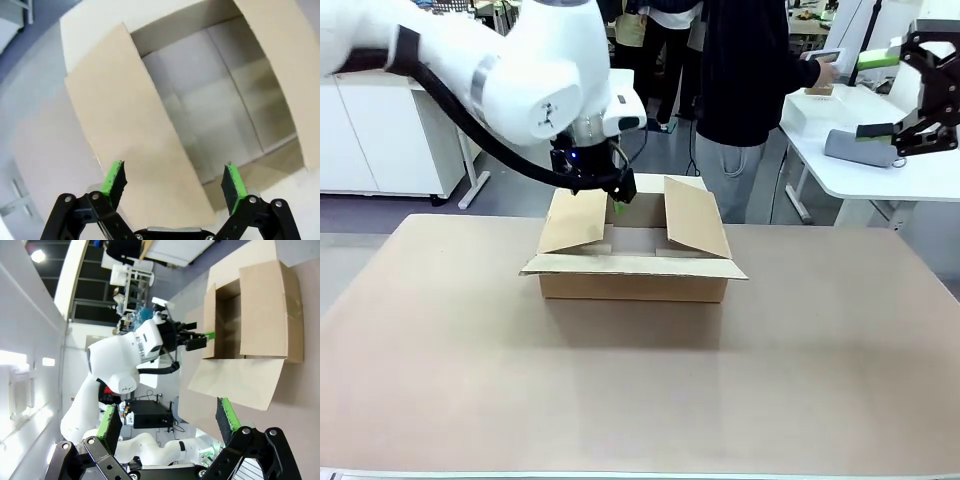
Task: Pack the gift set into the box.
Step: Place both hands on the side flaps of the Package Box and spread them outward.
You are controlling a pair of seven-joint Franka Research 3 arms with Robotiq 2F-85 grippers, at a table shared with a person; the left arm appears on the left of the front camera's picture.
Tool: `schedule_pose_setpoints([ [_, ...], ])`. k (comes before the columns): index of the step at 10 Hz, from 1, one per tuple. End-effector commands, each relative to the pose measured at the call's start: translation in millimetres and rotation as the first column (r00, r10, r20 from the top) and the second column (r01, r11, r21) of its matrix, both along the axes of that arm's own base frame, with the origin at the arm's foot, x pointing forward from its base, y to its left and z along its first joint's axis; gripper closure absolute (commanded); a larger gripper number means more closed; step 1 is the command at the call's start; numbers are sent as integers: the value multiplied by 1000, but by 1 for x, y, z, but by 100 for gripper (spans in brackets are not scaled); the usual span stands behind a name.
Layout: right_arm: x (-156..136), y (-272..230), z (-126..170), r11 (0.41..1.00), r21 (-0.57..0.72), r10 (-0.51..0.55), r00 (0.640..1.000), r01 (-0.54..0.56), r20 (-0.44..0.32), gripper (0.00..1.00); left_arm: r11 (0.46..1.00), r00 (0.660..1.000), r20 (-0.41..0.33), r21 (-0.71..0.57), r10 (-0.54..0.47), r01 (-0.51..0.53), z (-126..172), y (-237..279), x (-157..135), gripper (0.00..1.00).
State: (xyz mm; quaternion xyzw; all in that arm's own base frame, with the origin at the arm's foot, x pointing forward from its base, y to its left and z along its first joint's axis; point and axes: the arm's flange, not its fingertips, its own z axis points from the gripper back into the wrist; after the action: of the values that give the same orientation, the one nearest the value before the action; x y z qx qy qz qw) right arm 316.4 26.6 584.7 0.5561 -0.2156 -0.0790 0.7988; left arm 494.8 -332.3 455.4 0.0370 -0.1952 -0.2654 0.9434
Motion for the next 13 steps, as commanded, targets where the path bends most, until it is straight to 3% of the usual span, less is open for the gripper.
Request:
schedule_pose_setpoints([
  [1, 3, 2, 1, 1000, 6, 9, 1000, -9, 22, 0, 991, 973, -198, -34, 120, -130, -5, -19, 21, 0],
  [2, 3, 2, 1, 1000, 6, 9, 1000, -9, 22, 0, 1000, 1000, 0, 0, 0, 0, 0, 0, 0, 0],
  [4, 3, 2, 1, 1000, 6, 9, 1000, -9, 22, 0, 1000, 1000, 0, 0, 0, 0, 0, 0, 0, 0],
  [5, 3, 2, 1, 1000, 6, 9, 1000, -9, 22, 0, 1000, 999, -49, 3, 24, -24, -9, -11, 9, 0],
  [6, 3, 2, 1, 1000, 6, 9, 1000, -9, 22, 0, 971, 972, 32, 46, 235, -236, -15, -12, 11, 0],
  [8, 3, 2, 1, 1000, 6, 9, 1000, -9, 22, 0, 906, 904, 126, 65, 409, -419, -25, -25, 15, 0],
  [10, 3, 2, 1, 1000, 6, 9, 1000, -9, 22, 0, 858, 862, 114, 98, 494, -504, -31, -24, 23, 0],
  [13, 3, 2, 1, 1000, 6, 9, 1000, -9, 22, 0, 853, 856, 81, 75, 511, -516, -34, -21, 27, 0],
])
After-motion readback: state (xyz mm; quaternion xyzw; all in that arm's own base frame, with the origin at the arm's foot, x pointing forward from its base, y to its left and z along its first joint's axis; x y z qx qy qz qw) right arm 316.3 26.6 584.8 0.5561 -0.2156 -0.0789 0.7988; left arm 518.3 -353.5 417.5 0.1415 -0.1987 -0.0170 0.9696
